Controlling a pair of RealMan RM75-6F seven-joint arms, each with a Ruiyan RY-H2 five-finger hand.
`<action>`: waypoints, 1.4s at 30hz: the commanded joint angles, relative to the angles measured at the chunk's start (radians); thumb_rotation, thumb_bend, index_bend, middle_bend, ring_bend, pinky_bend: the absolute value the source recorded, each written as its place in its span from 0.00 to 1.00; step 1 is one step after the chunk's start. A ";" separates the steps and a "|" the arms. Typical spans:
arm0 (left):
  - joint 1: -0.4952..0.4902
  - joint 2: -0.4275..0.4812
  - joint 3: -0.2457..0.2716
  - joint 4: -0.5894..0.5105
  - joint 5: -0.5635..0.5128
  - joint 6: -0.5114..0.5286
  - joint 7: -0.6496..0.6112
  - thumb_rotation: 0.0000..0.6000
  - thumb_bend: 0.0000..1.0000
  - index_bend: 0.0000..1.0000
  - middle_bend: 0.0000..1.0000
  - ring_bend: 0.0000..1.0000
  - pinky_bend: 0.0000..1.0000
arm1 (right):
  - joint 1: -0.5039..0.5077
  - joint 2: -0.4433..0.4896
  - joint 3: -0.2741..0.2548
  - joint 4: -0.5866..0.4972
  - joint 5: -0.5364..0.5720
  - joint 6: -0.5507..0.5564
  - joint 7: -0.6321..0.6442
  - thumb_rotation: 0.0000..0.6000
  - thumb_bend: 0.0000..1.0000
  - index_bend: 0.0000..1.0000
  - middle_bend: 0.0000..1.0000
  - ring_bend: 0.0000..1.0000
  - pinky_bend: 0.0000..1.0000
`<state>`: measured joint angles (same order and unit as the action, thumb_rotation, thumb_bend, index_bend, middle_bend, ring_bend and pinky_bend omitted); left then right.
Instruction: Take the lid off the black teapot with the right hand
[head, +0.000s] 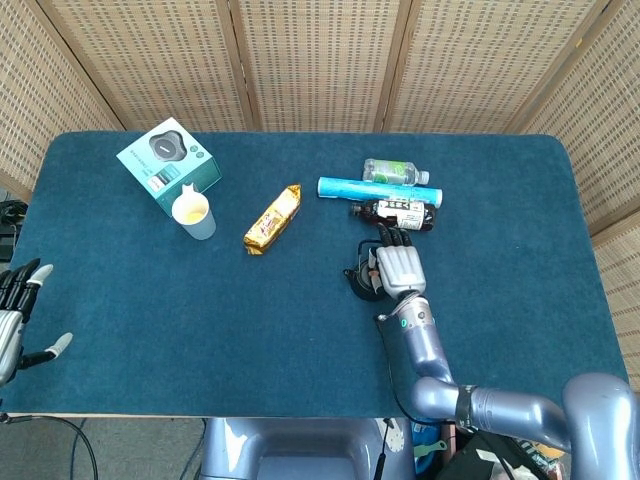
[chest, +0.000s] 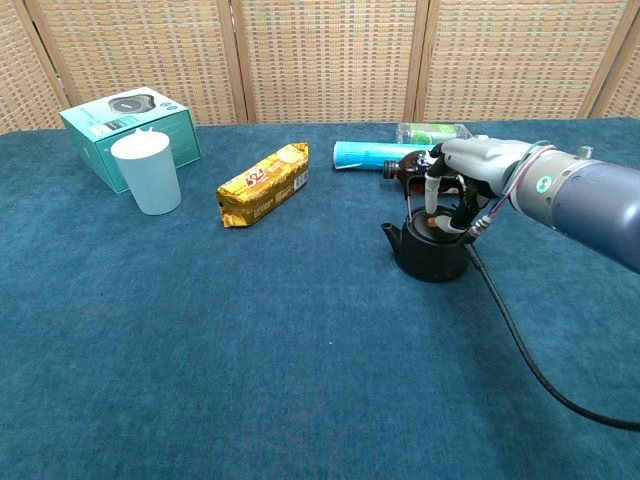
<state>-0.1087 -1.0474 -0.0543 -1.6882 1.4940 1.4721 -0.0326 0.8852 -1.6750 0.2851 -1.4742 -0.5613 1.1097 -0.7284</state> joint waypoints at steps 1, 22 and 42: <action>0.000 0.001 0.001 0.001 0.001 0.000 -0.002 1.00 0.23 0.00 0.00 0.00 0.00 | 0.000 0.000 -0.004 0.000 -0.004 0.002 -0.001 1.00 0.58 0.49 0.06 0.00 0.03; -0.002 0.001 0.004 0.000 0.004 -0.003 -0.006 1.00 0.23 0.00 0.00 0.00 0.00 | -0.011 -0.022 -0.036 0.067 -0.041 -0.024 0.017 1.00 0.58 0.60 0.09 0.00 0.03; 0.000 0.006 0.009 -0.005 0.012 0.000 -0.014 1.00 0.23 0.00 0.00 0.00 0.00 | -0.066 0.127 -0.030 -0.154 -0.211 0.059 0.074 1.00 0.58 0.66 0.12 0.00 0.03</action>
<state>-0.1088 -1.0418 -0.0459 -1.6930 1.5062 1.4720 -0.0466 0.8334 -1.5778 0.2638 -1.5904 -0.7399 1.1552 -0.6627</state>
